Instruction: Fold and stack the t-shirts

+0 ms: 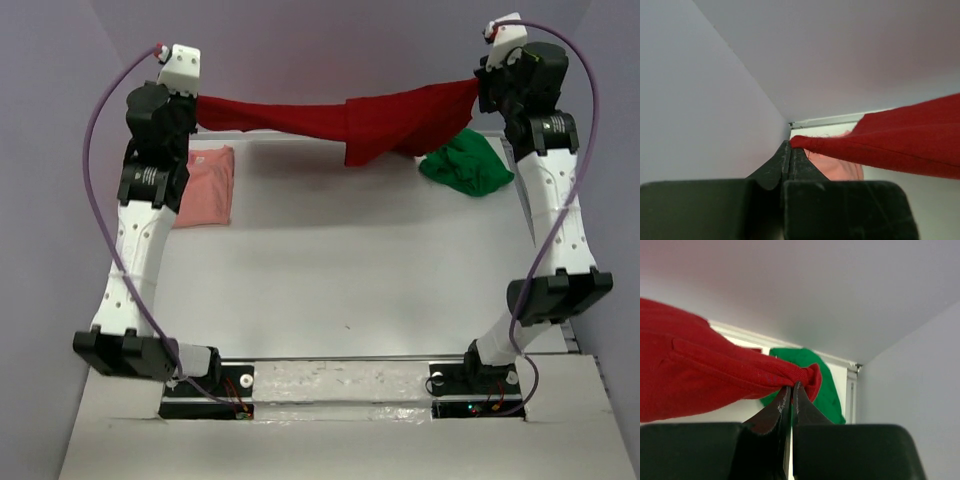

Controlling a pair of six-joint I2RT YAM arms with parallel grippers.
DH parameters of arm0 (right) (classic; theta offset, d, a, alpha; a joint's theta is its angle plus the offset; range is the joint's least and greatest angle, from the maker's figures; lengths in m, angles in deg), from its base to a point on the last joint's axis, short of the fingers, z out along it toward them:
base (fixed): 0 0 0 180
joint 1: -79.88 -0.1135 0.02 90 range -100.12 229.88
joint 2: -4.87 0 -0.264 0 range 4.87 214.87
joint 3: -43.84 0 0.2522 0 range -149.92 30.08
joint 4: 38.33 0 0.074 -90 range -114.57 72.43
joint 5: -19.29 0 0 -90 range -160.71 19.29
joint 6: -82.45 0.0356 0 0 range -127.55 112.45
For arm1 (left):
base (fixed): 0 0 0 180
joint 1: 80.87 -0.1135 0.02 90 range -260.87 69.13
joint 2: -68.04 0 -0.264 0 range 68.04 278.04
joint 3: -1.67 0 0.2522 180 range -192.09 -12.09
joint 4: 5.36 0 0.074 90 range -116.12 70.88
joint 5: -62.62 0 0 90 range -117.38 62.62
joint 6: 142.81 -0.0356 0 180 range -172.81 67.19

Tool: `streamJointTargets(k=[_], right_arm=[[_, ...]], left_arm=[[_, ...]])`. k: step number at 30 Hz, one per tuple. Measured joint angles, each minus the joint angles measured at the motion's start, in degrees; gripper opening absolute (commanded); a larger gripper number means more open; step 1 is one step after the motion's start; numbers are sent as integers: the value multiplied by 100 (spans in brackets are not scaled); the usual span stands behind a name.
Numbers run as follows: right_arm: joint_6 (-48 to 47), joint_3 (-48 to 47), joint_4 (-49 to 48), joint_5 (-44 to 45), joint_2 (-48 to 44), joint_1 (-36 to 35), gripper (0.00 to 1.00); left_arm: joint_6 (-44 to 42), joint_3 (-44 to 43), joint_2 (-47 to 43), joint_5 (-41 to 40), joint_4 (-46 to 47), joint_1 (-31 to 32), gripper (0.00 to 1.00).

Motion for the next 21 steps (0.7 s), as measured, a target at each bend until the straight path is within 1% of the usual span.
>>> streamJointTargets(k=[1, 2, 3, 4, 5, 6, 7, 8, 9, 10, 12, 15, 18, 21], right_arm=[[7, 254, -37, -44, -260, 0, 0], [11, 673, -17, -87, -693, 0, 2], [20, 920, 0, -131, -942, 0, 17], [24, 1261, 90, -166, -1346, 2, 35], [28, 1515, 105, -197, -1613, 2, 75], [55, 1814, 120, -210, -1956, 2, 90], [50, 2015, 155, -208, -2190, 0, 99], [26, 2361, 192, -179, -2549, 4, 100], [44, 2618, 273, -140, -2855, 7, 100], [11, 2876, 354, -81, -3202, 9, 100], [-11, 3123, 470, 37, -3606, 11, 100], [-20, 3198, 542, 229, -3829, 11, 100], [-13, 3198, 540, 352, -3716, 11, 100], [50, 3071, 588, 352, -3296, 11, 100]], left_arm=[[-15, 306, -374, 144, -85, 0, 0], [-20, 518, -612, 238, -129, 0, 0], [-61, 859, -990, 444, -249, 0, 10], [-85, 1099, -1300, 586, -339, 0, 26], [-144, 1419, -1703, 874, -487, -4, 44], [-195, 1665, -2024, 1115, -599, -4, 78], [-341, 1882, -2361, 1412, -846, -24, 85], [-352, 1985, -2586, 1690, -1067, -59, 94], [-446, 2052, -2774, 1891, -1202, -76, 99], [-492, 2118, -2968, 2164, -1375, -107, 99], [-586, 2197, -3147, 2505, -1578, -157, 99], [-732, 2188, -3261, 2953, -1862, -190, 99], [-815, 2142, -3049, 3220, -2033, -190, 99], [-813, 2074, -2730, 3355, -2015, -190, 99]])
